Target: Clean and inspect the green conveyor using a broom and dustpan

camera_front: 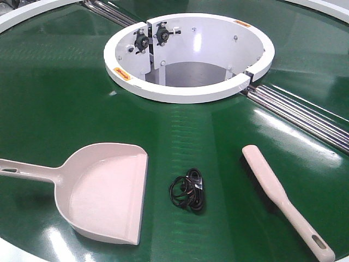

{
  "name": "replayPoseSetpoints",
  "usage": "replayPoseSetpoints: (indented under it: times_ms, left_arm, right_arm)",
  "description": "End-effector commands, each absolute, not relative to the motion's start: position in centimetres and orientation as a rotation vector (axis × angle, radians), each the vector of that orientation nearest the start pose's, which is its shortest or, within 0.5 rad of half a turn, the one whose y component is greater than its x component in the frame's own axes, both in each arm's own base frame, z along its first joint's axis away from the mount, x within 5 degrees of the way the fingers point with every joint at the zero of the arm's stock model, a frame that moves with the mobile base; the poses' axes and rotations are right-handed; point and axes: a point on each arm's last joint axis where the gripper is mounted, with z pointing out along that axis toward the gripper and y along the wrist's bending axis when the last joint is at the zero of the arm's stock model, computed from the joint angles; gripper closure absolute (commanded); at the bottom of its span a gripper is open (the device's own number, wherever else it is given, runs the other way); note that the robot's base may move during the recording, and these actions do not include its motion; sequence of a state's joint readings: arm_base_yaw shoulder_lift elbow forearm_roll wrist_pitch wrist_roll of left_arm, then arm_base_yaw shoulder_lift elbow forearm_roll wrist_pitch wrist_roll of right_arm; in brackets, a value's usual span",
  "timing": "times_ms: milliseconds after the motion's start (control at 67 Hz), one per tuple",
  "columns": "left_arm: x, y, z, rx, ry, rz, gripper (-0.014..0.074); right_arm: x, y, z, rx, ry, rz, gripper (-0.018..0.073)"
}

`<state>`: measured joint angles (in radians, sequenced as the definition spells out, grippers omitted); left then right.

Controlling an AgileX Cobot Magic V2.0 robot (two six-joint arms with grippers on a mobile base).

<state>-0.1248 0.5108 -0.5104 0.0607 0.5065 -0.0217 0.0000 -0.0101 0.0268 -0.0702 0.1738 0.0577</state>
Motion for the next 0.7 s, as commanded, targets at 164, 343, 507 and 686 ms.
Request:
replayPoseSetpoints:
  times_ms: [164, 343, 507, 686]
  left_arm:
    - [11.9, -1.4, 30.3, 0.108, 2.047, -0.080, 0.0603]
    - [12.3, -1.5, 30.0, 0.081, 2.069, -0.096, 0.0593]
    - [12.2, -1.5, 30.0, 0.102, 2.073, -0.083, 0.0499]
    - [12.1, -1.5, 29.8, 0.122, 2.098, -0.070, 0.0272]
  right_arm:
    - [5.6, -0.1, 19.0, -0.005, 1.602, -0.022, 0.0569]
    - [5.6, -0.1, 19.0, -0.005, 1.602, -0.022, 0.0569]
    - [5.6, -0.1, 19.0, -0.005, 1.602, -0.022, 0.0569]
    - [5.6, -0.1, 19.0, -0.005, 1.602, -0.022, 0.0569]
